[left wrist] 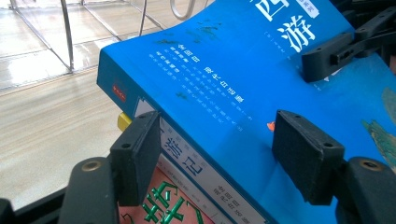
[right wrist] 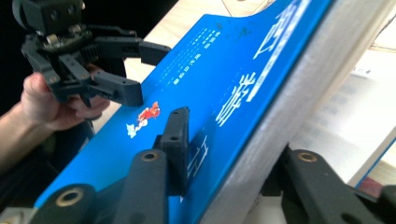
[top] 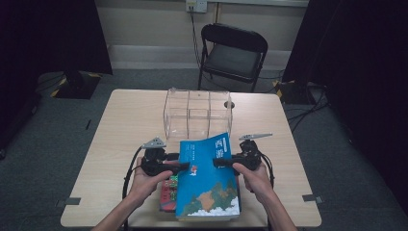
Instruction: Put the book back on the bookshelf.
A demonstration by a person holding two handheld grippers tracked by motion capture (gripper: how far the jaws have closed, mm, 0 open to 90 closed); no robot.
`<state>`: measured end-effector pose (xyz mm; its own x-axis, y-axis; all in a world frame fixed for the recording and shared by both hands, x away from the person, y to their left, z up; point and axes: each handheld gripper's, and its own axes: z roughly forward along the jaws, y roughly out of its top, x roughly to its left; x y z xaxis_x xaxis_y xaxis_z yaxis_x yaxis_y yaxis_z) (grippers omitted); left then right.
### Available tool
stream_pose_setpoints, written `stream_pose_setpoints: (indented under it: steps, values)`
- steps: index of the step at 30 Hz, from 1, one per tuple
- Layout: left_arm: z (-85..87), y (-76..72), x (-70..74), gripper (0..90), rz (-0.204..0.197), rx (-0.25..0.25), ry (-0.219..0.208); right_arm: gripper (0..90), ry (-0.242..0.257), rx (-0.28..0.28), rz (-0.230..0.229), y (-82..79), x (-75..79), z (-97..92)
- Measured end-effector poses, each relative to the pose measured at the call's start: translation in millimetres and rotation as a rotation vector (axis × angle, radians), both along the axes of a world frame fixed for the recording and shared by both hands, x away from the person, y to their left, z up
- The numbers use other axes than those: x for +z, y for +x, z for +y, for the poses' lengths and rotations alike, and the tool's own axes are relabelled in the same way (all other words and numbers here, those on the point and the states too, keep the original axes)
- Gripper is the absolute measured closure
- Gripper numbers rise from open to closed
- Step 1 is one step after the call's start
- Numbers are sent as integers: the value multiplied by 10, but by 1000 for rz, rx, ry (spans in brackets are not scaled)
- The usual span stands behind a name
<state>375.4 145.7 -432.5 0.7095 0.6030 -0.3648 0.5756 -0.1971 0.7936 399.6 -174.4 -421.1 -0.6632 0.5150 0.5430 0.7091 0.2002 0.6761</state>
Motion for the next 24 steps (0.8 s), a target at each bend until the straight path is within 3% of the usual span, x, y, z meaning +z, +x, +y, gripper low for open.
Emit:
stream_pose_setpoints:
  steps: [3,9,16,23,24]
  values:
    - [5,9,-7,310,13,-3,-8,705,19,-2,-7,-14,-5,-7]
    - [7,35,-39,260,36,-9,-34,764,28,4,-136,-132,71,15]
    - [-12,38,-44,184,45,-14,-62,772,44,-17,-186,-212,132,18]
    - [-22,33,-30,140,45,-21,-81,782,65,-39,-208,-278,194,16]
    - [-17,43,-32,135,61,-31,-94,784,71,-42,-216,-301,209,16]
